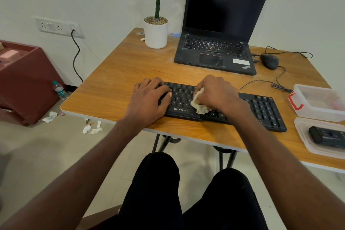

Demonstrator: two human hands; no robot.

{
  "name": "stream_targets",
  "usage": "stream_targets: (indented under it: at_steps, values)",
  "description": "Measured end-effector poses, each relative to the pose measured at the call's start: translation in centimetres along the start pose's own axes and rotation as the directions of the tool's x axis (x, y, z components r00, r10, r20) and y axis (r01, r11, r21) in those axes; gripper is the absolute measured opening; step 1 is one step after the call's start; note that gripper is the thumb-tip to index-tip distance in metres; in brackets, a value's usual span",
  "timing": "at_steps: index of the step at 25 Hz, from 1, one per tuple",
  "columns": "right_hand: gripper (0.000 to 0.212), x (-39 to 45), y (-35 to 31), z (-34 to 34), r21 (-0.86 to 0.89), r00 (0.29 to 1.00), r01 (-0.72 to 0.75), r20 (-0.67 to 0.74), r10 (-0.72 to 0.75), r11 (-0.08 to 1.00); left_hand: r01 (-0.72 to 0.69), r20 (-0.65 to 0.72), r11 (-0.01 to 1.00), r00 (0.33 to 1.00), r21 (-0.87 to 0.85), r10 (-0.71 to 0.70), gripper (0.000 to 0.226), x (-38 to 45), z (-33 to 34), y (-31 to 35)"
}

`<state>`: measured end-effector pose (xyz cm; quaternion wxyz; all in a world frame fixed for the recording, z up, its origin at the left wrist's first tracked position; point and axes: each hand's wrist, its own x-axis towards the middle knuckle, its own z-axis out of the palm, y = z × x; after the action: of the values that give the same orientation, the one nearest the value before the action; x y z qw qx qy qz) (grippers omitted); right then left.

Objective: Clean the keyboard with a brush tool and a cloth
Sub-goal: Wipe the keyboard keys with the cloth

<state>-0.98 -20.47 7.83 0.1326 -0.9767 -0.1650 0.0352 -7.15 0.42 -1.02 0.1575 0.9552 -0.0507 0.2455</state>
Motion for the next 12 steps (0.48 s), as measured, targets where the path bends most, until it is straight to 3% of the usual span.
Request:
stream_targets:
  at_steps: [2,5,7,10,12]
  values:
    - [0.02,0.2,0.2,-0.3,-0.091,0.999,-0.032,-0.039,0.028,0.995,-0.001,-0.005,1.0,1.0,-0.006,0.001,0.036,0.0,0.0,0.0]
    - [0.018,0.3,-1.5,0.5,0.123,0.997,0.069,0.021,-0.072,0.99,-0.005,-0.007,1.0,1.0,-0.003,0.005,0.034,-0.1,0.0,0.0]
    - [0.018,0.4,-1.6,0.9,0.159,0.998,0.051,0.027,-0.056,0.986,-0.005,-0.011,1.0,1.0,0.002,0.005,0.034,-0.1,0.0,0.1]
    - [0.014,0.6,0.0,0.5,0.03,0.994,-0.023,-0.105,0.026,0.999,-0.007,-0.011,1.0,1.0,-0.004,0.007,0.033,-0.1,-0.1,0.1]
    - [0.014,0.8,0.5,0.5,0.062,0.984,0.003,-0.178,0.008,0.998,-0.005,-0.011,1.0,1.0,-0.009,0.005,0.033,0.0,0.0,0.1]
